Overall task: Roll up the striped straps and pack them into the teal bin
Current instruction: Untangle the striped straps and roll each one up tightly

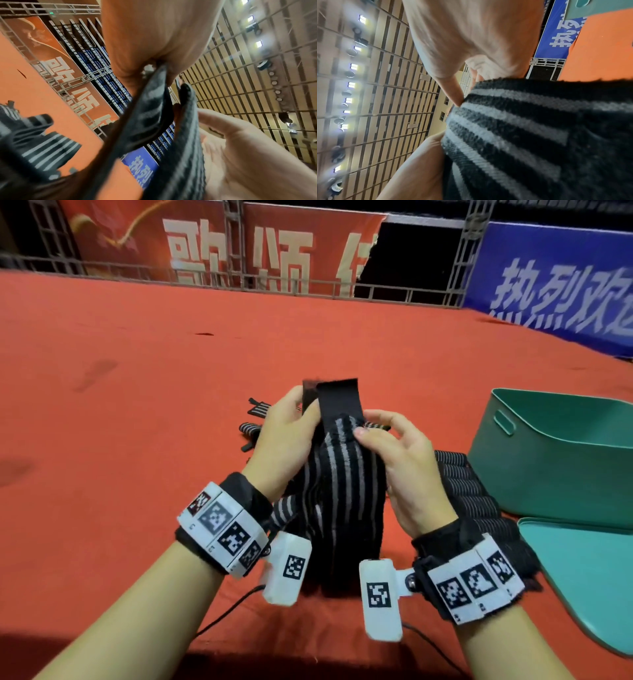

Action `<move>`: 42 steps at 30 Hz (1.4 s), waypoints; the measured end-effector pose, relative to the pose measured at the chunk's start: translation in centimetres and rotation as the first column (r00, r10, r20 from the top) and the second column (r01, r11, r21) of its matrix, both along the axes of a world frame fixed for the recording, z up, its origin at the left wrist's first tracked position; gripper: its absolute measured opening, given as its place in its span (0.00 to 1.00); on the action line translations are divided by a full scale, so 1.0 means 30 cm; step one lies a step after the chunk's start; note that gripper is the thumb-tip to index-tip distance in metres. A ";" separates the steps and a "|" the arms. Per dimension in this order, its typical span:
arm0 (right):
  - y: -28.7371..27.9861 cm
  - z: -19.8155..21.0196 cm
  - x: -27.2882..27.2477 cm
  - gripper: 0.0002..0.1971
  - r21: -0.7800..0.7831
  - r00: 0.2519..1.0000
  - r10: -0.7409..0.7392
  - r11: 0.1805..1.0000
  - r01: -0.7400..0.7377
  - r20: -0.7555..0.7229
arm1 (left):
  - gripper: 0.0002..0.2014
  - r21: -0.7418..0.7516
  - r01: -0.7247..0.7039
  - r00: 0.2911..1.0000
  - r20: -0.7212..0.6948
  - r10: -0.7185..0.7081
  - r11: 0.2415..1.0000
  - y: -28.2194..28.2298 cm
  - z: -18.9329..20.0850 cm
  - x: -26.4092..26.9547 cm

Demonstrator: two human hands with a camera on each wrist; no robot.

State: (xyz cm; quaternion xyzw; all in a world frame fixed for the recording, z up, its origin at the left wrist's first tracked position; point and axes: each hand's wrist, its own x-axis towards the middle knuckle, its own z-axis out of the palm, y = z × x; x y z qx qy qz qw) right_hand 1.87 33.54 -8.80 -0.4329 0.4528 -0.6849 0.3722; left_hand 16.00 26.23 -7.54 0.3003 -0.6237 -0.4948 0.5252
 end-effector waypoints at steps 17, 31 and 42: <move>0.007 -0.148 0.080 0.08 0.166 0.987 -0.157 0.975 0.149 0.040 | 0.15 0.253 -0.005 0.963 -0.258 0.072 0.968 0.077 -0.190 -0.038; 0.034 -0.184 0.108 0.08 0.220 0.979 -0.154 0.968 0.122 0.133 | 0.08 0.227 0.144 0.932 -0.358 -0.054 0.963 0.136 -0.227 -0.044; 0.050 -0.183 0.070 0.05 0.111 0.931 -0.236 0.955 0.275 -0.278 | 0.12 0.234 0.002 0.965 -0.256 0.060 0.972 0.140 -0.237 -0.041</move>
